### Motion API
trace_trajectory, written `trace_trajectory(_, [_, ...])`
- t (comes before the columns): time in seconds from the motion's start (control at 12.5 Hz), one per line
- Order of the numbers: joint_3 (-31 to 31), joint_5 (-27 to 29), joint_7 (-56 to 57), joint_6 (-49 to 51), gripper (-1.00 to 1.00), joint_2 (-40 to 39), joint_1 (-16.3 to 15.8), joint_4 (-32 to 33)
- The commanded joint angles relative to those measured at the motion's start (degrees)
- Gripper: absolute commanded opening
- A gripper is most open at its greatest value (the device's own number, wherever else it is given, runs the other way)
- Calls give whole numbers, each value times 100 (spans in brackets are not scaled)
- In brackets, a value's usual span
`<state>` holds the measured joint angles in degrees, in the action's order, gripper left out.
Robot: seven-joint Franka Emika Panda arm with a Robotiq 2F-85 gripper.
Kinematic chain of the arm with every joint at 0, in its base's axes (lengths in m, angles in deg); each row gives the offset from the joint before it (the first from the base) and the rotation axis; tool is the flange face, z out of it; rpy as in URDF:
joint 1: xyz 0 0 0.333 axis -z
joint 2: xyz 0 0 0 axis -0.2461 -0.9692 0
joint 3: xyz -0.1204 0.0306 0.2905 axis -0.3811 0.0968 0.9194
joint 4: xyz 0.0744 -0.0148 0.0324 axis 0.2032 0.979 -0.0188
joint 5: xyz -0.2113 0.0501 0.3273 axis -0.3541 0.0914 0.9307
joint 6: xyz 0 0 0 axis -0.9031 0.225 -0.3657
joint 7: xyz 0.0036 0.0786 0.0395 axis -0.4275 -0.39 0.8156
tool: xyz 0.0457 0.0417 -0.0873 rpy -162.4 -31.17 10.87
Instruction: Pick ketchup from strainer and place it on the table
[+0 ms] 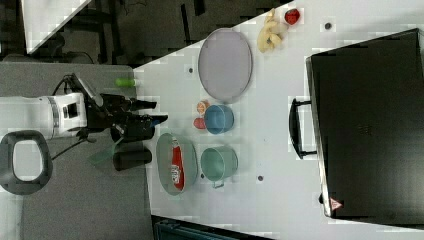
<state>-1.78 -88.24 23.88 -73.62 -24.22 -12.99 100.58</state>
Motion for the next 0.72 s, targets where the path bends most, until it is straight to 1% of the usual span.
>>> trace_trajectory(0.08, [145,274,144,687,59,1369,545,640])
trace_trajectory(0.24, [262,287,144,686,99,1355,477,646])
trace_trajectory(0.48, [738,294,144,654,100,1282,244,647])
trace_trajectory(0.72, [1441,293,144,536,100,1110,23,647])
